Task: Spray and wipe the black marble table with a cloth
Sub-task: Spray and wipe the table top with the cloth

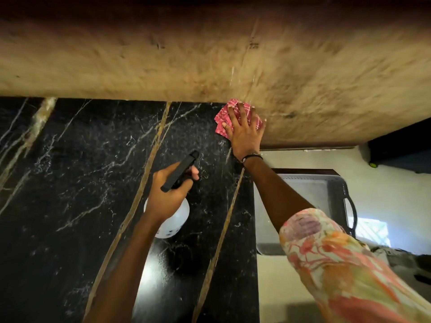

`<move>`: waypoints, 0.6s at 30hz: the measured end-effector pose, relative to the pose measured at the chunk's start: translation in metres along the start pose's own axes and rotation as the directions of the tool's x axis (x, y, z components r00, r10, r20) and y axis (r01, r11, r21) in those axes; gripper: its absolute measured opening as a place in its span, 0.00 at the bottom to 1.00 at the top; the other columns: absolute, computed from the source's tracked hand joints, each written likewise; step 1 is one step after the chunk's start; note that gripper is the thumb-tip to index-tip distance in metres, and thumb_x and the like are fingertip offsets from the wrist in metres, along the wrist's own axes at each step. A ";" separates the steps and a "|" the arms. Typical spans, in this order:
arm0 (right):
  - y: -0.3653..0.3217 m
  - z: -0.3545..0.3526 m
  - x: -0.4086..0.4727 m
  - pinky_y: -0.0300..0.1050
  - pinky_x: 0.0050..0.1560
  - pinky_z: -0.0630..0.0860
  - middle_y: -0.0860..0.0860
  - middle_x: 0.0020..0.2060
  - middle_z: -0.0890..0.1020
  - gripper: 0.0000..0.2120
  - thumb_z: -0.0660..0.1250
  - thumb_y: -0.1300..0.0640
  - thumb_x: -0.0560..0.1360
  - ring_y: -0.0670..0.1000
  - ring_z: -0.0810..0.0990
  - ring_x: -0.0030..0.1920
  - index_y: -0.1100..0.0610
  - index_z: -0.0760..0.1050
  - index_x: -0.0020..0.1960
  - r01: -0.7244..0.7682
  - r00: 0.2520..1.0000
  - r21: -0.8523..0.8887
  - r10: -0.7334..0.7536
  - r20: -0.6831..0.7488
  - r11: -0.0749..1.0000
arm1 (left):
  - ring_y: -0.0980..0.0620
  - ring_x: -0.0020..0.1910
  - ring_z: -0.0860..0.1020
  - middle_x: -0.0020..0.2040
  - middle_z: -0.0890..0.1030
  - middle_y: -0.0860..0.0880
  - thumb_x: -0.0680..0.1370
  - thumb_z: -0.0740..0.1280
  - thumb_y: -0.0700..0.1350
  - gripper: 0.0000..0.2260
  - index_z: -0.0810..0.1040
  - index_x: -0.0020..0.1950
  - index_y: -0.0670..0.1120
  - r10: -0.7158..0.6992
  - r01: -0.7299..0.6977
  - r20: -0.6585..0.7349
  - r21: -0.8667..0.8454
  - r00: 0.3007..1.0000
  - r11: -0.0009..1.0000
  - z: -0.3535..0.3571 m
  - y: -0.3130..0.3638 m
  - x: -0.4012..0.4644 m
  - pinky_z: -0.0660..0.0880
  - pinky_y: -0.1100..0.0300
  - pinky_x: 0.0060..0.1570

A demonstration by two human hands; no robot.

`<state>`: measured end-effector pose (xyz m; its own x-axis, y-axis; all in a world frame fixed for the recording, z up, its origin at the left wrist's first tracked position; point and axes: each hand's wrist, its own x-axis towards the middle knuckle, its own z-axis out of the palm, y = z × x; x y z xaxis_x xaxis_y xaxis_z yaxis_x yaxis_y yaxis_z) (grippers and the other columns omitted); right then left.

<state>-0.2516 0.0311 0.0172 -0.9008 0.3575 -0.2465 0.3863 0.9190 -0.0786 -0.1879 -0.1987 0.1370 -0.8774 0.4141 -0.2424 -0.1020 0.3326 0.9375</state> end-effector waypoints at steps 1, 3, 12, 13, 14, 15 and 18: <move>-0.001 -0.004 0.010 0.69 0.71 0.46 0.47 0.78 0.42 0.27 0.44 0.40 0.81 0.60 0.42 0.77 0.42 0.40 0.77 -0.008 1.000 0.007 0.008 0.012 1.000 | 0.64 0.26 0.75 0.43 0.79 0.38 0.75 0.60 0.25 0.09 0.78 0.49 0.34 -0.004 0.004 -0.005 -0.017 1.000 1.000 0.000 -0.001 0.002 0.69 0.75 0.31; -0.005 -0.010 0.027 0.70 0.69 0.53 0.48 0.78 0.45 0.26 0.44 0.40 0.81 0.60 0.43 0.77 0.41 0.41 0.77 -0.033 0.999 0.021 0.033 0.028 0.999 | 0.65 0.26 0.75 0.43 0.80 0.38 0.75 0.61 0.25 0.10 0.78 0.49 0.35 -0.005 0.004 -0.027 -0.047 1.000 0.999 -0.001 -0.004 0.005 0.69 0.75 0.30; -0.013 -0.025 0.069 0.62 0.56 0.72 0.61 0.67 0.66 0.24 0.48 0.43 0.81 0.64 0.64 0.66 0.56 0.61 0.71 -0.177 0.984 0.074 0.175 0.037 0.981 | 0.60 0.21 0.68 0.38 0.79 0.34 0.72 0.63 0.34 0.10 0.79 0.45 0.47 0.025 -0.040 -0.120 -0.123 0.993 0.992 -0.002 -0.011 0.003 0.66 0.68 0.25; -0.012 -0.021 0.066 0.61 0.56 0.72 0.61 0.67 0.66 0.24 0.48 0.43 0.81 0.64 0.64 0.66 0.56 0.62 0.71 -0.159 0.987 0.073 0.159 -0.002 0.985 | 0.60 0.21 0.68 0.38 0.79 0.32 0.72 0.63 0.34 0.09 0.79 0.45 0.47 0.020 -0.038 -0.126 -0.138 0.992 0.990 -0.002 -0.012 0.003 0.66 0.67 0.25; -0.011 -0.016 0.060 0.61 0.56 0.72 0.60 0.68 0.66 0.24 0.49 0.43 0.81 0.64 0.64 0.67 0.55 0.61 0.72 -0.150 0.987 0.093 0.154 -0.043 0.984 | 0.59 0.21 0.67 0.38 0.78 0.32 0.72 0.63 0.34 0.09 0.79 0.44 0.46 0.017 -0.037 -0.133 -0.148 0.991 0.988 -0.002 -0.012 0.003 0.66 0.67 0.25; -0.010 -0.011 0.052 0.62 0.55 0.73 0.60 0.70 0.64 0.24 0.51 0.43 0.81 0.64 0.62 0.69 0.53 0.61 0.73 -0.153 0.983 0.123 0.163 -0.078 0.981 | 0.59 0.21 0.67 0.38 0.78 0.31 0.72 0.63 0.34 0.09 0.79 0.44 0.46 0.017 -0.038 -0.138 -0.151 0.990 0.988 -0.002 -0.012 0.003 0.66 0.67 0.25; -0.008 0.003 0.017 0.64 0.57 0.73 0.57 0.75 0.59 0.25 0.53 0.42 0.81 0.65 0.59 0.73 0.48 0.57 0.76 -0.132 0.977 0.134 0.152 -0.152 0.982 | 0.58 0.24 0.72 0.40 0.80 0.38 0.72 0.63 0.34 0.09 0.79 0.45 0.46 0.032 -0.054 -0.148 -0.150 0.989 0.987 -0.001 -0.015 0.004 0.70 0.66 0.28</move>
<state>-0.2698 0.0293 0.0108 -0.8509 0.5145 -0.1057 0.5253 0.8330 -0.1740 -0.1899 -0.2030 0.1220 -0.9398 0.2948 -0.1729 -0.1236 0.1784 0.9762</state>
